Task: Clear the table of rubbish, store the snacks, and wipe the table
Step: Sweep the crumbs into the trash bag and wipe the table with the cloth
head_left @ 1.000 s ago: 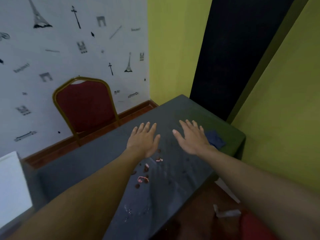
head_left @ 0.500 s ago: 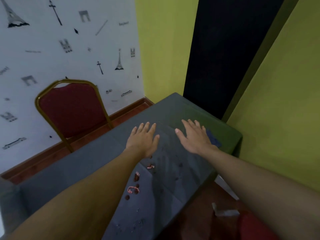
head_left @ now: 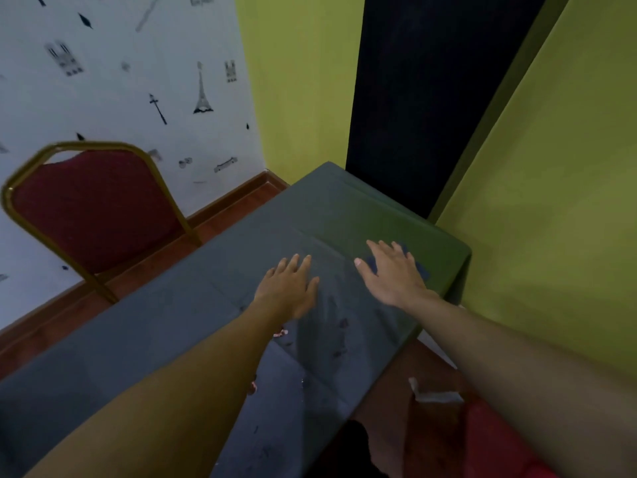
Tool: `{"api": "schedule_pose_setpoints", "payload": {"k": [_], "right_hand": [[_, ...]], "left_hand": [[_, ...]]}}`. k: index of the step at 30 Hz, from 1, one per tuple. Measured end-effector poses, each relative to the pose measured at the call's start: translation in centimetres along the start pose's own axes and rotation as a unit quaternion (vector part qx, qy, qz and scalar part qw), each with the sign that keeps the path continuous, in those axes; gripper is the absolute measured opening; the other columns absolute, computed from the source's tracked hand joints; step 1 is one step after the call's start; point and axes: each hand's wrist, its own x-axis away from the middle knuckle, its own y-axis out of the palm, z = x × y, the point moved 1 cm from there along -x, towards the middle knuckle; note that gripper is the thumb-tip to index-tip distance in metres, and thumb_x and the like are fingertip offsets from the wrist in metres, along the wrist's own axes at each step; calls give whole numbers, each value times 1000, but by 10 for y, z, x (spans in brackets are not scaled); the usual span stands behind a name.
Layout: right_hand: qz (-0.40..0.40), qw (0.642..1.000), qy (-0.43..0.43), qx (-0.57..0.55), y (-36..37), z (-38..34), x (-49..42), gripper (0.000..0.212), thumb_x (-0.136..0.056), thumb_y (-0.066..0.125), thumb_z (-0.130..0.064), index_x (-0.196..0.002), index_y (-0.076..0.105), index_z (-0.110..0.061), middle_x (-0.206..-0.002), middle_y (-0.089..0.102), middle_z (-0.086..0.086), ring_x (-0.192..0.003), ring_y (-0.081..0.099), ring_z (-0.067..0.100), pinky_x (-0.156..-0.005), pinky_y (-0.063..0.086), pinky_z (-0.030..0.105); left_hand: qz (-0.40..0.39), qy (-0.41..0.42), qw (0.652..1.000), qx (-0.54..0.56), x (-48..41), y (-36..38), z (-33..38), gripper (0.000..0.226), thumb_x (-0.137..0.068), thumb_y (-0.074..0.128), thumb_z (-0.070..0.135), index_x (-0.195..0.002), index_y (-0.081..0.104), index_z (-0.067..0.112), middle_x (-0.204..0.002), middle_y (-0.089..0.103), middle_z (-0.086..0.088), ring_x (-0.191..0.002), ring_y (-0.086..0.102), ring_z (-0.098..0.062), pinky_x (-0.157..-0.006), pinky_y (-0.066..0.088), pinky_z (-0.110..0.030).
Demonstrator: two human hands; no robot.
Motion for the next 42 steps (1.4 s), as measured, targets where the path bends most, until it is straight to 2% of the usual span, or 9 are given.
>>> {"api": "schedule_pose_setpoints", "payload": {"k": [6,11,16,21,24,29,35,39,42], "right_hand": [[-63,998,2,19,27,42,-31,65,-102,35,-56,-156,28,-20,-163,26,8,-151,16,31,-121,14,54],[-103,993,15,57,54,79,-60,65,-101,43,-50,-156,25,-21,-164,21,10,-151,15,33,-120,19,56],[-158,984,56,58,79,103,-69,65,-102,45,-42,-158,18,-24,-165,11,14,-150,14,36,-118,26,52],[-97,990,38,93,93,107,-67,62,-97,57,-24,-153,30,-24,-147,34,15,-133,35,38,-101,44,49],[-94,992,37,77,89,97,-70,60,-92,59,-16,-147,36,-23,-135,41,17,-123,43,39,-94,46,46],[-146,989,2,32,96,75,-49,43,-90,60,-30,-131,48,-25,-124,50,14,-110,56,39,-88,47,40],[-191,980,-51,23,113,54,-13,40,-86,64,-38,-119,45,-27,-113,53,10,-100,61,38,-81,50,41],[-211,975,-55,36,110,54,-17,39,-88,64,-39,-119,45,-27,-115,52,10,-102,61,36,-81,49,39],[-196,977,-60,58,105,50,-21,33,-91,61,-48,-116,52,-29,-119,47,5,-103,59,30,-81,48,36]], "left_hand": [[-86,-33,995,43,-29,54,13,66,-105,27,44,-158,2,14,-166,0,-9,-152,2,-31,-123,14,-48],[-118,-55,990,50,-42,96,21,70,-104,36,39,-158,0,15,-166,-7,-8,-152,-2,-30,-121,15,-49],[-149,-61,985,59,-40,133,8,76,-104,40,32,-156,-15,25,-161,-27,-2,-150,-18,-29,-121,15,-56],[-160,-44,984,60,-41,140,-2,79,-104,42,34,-155,-18,28,-160,-30,0,-149,-21,-26,-121,15,-57],[-157,-45,985,54,-42,142,-5,79,-104,41,36,-154,-20,29,-159,-31,0,-149,-21,-26,-120,18,-57],[-155,-44,986,50,-42,142,-4,80,-104,42,37,-154,-20,28,-159,-30,0,-149,-21,-26,-120,18,-58],[-142,-52,987,60,-38,139,3,77,-104,42,31,-156,-15,24,-161,-27,-1,-150,-18,-25,-121,11,-49],[-140,-60,987,56,-36,137,3,85,-100,53,22,-157,-9,24,-163,-22,-2,-151,-13,-26,-122,18,-50],[-148,-61,986,38,-33,132,0,86,-96,57,12,-158,-2,23,-164,-16,-3,-152,-4,-28,-120,22,-53]]}}
